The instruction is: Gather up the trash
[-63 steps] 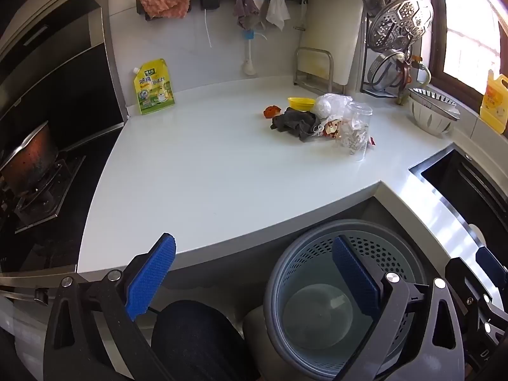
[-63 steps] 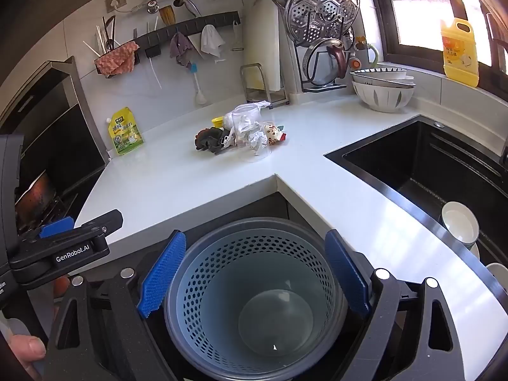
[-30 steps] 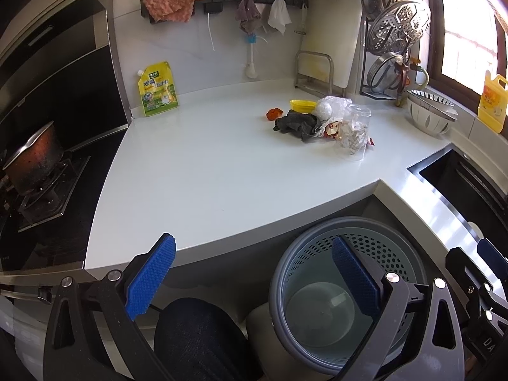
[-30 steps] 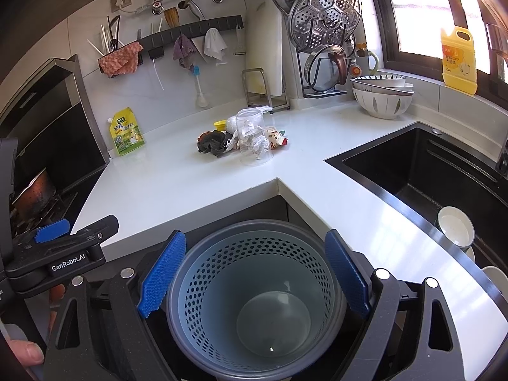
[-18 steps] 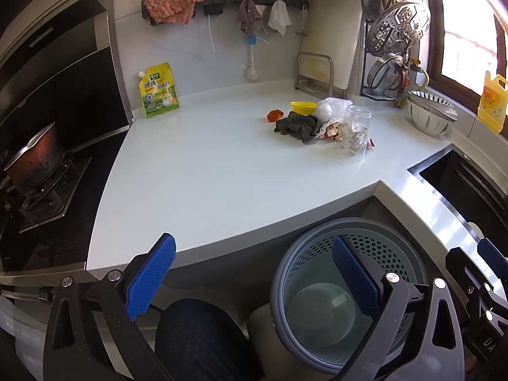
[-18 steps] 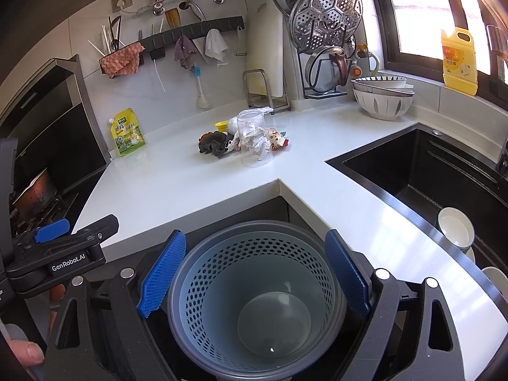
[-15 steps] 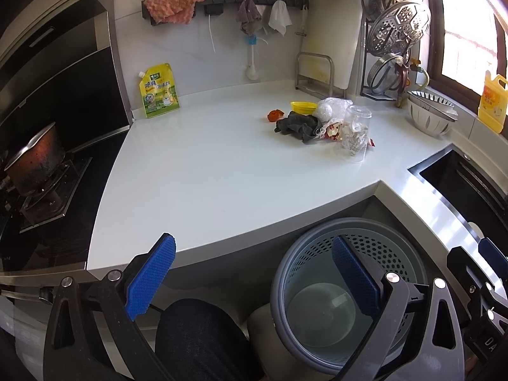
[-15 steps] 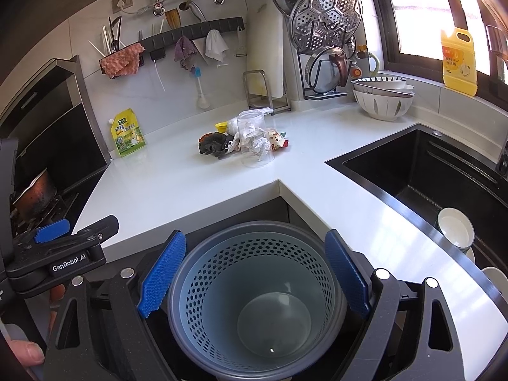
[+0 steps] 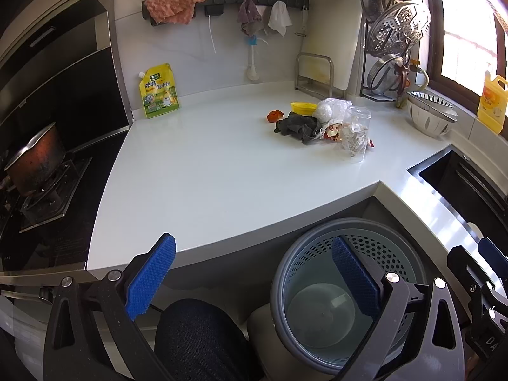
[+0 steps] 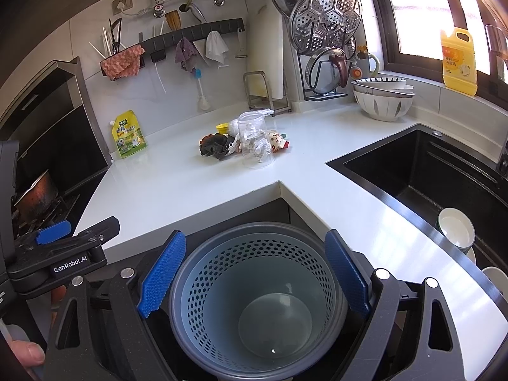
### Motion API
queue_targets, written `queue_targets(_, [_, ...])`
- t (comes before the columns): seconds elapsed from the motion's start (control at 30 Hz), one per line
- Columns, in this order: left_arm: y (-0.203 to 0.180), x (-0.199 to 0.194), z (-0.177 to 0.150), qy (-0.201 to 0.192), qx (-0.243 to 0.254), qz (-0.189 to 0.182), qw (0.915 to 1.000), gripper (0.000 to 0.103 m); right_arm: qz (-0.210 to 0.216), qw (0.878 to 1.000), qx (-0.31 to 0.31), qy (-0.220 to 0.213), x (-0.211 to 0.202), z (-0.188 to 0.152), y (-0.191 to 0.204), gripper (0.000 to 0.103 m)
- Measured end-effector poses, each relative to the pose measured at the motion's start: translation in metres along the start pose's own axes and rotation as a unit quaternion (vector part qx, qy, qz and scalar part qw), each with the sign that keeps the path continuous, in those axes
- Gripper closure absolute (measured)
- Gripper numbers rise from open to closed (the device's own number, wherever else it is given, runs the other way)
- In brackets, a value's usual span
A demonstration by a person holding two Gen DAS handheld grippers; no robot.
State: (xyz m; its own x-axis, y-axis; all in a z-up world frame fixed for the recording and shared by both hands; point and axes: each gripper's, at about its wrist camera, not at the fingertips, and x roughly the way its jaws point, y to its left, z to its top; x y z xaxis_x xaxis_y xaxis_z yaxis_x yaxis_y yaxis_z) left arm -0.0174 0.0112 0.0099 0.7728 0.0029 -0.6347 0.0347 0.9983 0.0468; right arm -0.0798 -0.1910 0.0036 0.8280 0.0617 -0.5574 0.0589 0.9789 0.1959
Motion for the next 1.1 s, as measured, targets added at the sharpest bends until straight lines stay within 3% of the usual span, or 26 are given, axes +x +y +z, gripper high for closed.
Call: queue_targets(1.1, [-0.008, 0.019, 0.0, 0.01, 0.004, 0.002, 0.9999, 0.006, 0.006, 1.0, -0.002, 0.009, 0.013, -0.001, -0.001, 0.018])
